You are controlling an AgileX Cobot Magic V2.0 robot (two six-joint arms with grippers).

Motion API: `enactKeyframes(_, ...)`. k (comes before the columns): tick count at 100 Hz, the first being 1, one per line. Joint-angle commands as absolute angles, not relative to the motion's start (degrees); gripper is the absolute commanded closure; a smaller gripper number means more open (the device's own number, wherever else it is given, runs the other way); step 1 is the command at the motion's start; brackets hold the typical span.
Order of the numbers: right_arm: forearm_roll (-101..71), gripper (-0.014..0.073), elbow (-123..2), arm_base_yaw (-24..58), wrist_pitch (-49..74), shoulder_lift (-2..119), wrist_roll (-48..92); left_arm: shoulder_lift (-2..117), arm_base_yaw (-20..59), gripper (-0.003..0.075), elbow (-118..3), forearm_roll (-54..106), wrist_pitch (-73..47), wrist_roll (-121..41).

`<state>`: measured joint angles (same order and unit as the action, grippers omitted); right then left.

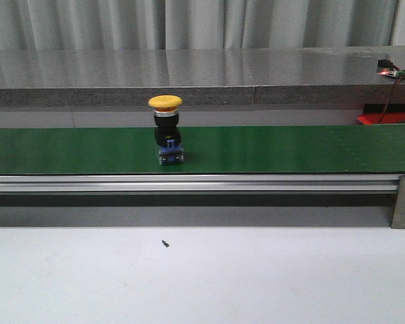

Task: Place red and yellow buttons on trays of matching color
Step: 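Move the right gripper above the first yellow button on the belt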

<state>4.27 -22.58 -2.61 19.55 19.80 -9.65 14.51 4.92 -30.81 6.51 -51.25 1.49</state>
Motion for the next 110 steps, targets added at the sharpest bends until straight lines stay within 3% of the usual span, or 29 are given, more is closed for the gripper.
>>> enactKeyframes(1,4.8,0.066,-27.7,-2.6,16.6,25.4,-8.5,15.1,5.3,0.074,-32.3,7.3,-47.3,1.5)
enactKeyframes(49,4.3,0.0642,-48.1,7.8,33.9,49.4,-8.5,15.1,5.3,0.074,-32.3,7.3,-47.3,1.5)
enactKeyframes(61,4.3,0.0496,-52.2,11.9,37.1,54.9,-8.4,15.1,5.3,0.074,-32.3,7.3,-47.3,1.5)
enactKeyframes(73,3.3,0.0195,-56.4,15.8,40.2,60.4,-8.4,15.1,5.3,0.074,-32.3,7.3,-47.3,1.5)
enactKeyframes(83,2.6,0.0022,-60.3,18.2,43.6,65.2,-7.9,15.1,5.3,0.074,-32.3,7.3,-47.3,1.5)
enactKeyframes(110,1.1,0.0025,-71.4,23.9,47.3,77.7,-6.2,15.1,5.3,0.074,-32.3,7.3,-47.3,1.5)
